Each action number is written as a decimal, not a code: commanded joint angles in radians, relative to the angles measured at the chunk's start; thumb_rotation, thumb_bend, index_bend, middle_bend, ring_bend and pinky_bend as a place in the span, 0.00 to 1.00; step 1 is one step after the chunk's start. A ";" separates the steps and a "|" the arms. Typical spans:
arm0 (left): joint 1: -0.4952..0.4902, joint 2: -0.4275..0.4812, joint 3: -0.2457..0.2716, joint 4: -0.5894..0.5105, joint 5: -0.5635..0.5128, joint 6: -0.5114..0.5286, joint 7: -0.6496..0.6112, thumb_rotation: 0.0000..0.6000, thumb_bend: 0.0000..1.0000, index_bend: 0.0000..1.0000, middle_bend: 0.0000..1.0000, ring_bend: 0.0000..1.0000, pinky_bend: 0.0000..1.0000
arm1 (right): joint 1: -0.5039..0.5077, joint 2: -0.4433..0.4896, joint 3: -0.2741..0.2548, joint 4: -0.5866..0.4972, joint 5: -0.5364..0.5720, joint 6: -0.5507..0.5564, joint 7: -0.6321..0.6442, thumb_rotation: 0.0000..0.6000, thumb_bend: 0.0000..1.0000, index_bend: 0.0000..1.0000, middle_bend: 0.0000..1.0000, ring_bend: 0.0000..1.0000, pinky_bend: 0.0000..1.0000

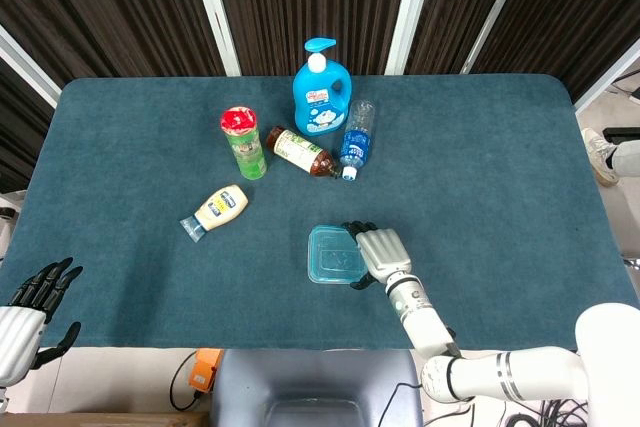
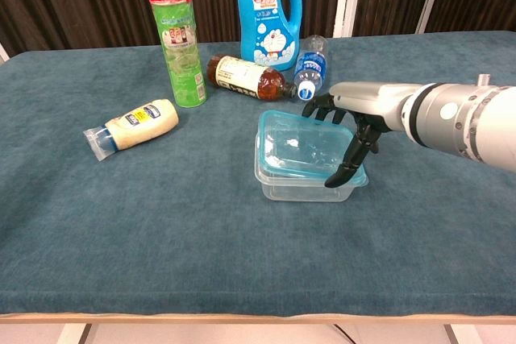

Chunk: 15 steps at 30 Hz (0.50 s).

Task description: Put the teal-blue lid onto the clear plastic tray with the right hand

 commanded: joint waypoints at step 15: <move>0.001 0.001 -0.001 0.000 0.000 0.002 -0.004 1.00 0.40 0.00 0.00 0.00 0.16 | 0.010 -0.016 -0.001 0.015 0.024 -0.014 -0.016 1.00 0.31 0.90 0.68 0.62 0.69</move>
